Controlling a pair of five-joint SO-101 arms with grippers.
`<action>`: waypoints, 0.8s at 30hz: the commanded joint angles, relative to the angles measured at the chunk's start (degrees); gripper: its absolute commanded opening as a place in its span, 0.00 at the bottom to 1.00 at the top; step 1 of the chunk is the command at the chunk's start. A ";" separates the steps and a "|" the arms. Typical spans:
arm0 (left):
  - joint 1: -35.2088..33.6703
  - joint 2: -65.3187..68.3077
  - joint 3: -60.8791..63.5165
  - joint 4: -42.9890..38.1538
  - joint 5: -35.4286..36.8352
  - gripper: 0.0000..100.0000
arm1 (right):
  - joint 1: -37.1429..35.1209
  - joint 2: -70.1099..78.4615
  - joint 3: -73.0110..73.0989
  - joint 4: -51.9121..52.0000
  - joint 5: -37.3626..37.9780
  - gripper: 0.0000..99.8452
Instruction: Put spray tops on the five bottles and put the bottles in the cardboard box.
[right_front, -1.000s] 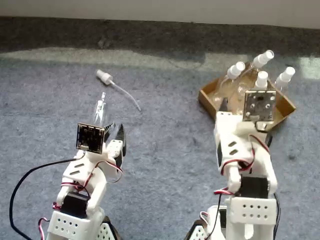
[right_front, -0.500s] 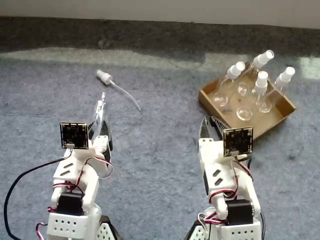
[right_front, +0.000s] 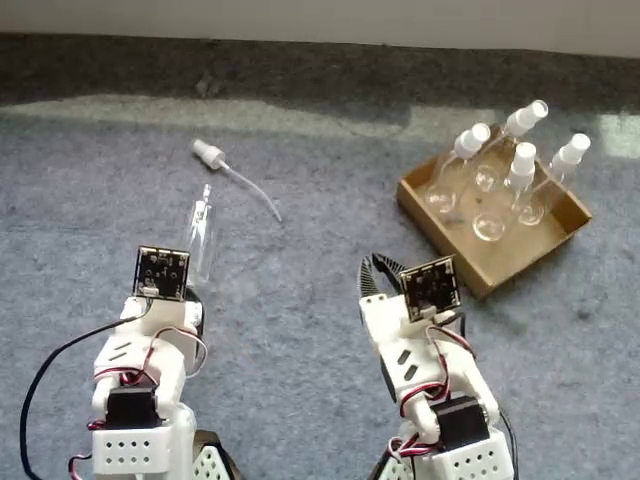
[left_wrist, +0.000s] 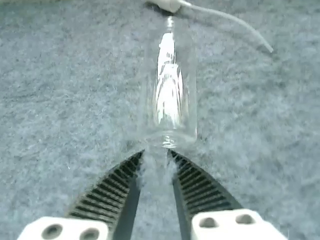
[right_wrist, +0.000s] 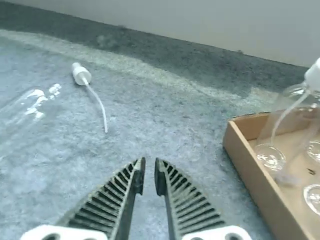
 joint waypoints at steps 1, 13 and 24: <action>-1.01 -0.75 1.10 5.71 -0.97 0.04 | -2.42 -0.66 1.01 -0.04 0.35 0.01; -1.10 -0.66 1.10 18.02 -0.97 0.04 | -6.90 -0.66 8.48 -0.13 0.62 0.02; -1.10 -0.66 1.10 18.02 -1.05 0.04 | 0.84 -0.66 11.47 8.40 0.18 0.02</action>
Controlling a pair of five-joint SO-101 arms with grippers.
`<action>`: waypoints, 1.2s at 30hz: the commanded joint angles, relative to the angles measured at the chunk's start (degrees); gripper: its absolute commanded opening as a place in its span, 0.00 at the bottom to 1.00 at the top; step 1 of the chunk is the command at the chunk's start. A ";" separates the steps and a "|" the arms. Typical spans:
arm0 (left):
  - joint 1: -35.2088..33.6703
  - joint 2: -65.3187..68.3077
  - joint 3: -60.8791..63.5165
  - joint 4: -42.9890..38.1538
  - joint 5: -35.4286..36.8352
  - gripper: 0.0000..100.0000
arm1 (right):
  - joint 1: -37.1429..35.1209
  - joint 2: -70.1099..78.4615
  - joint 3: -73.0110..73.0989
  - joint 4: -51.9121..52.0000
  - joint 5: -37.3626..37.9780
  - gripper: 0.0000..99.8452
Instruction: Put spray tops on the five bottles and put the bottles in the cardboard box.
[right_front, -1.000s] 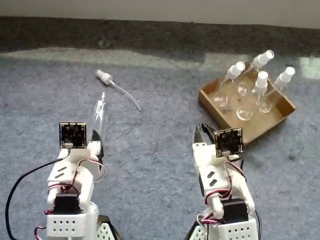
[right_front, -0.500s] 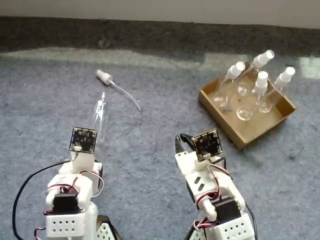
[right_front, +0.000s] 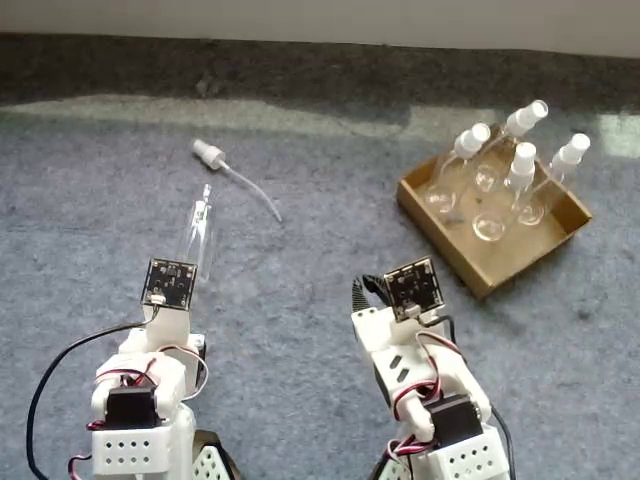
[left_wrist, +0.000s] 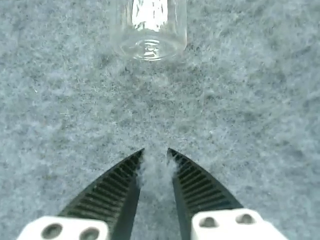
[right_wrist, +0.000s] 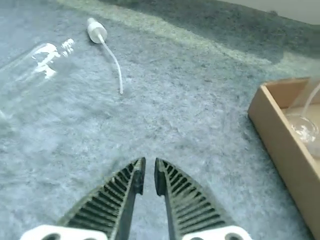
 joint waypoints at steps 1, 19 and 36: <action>-0.66 -0.66 1.10 0.26 -0.44 0.04 | 2.24 -0.75 7.43 4.79 0.18 0.02; -0.66 -0.57 1.10 0.26 -0.44 0.04 | 0.13 -0.75 7.60 26.42 -13.01 0.02; -0.66 -0.57 1.10 0.26 -0.44 0.04 | 0.13 -0.75 7.60 26.42 -13.01 0.02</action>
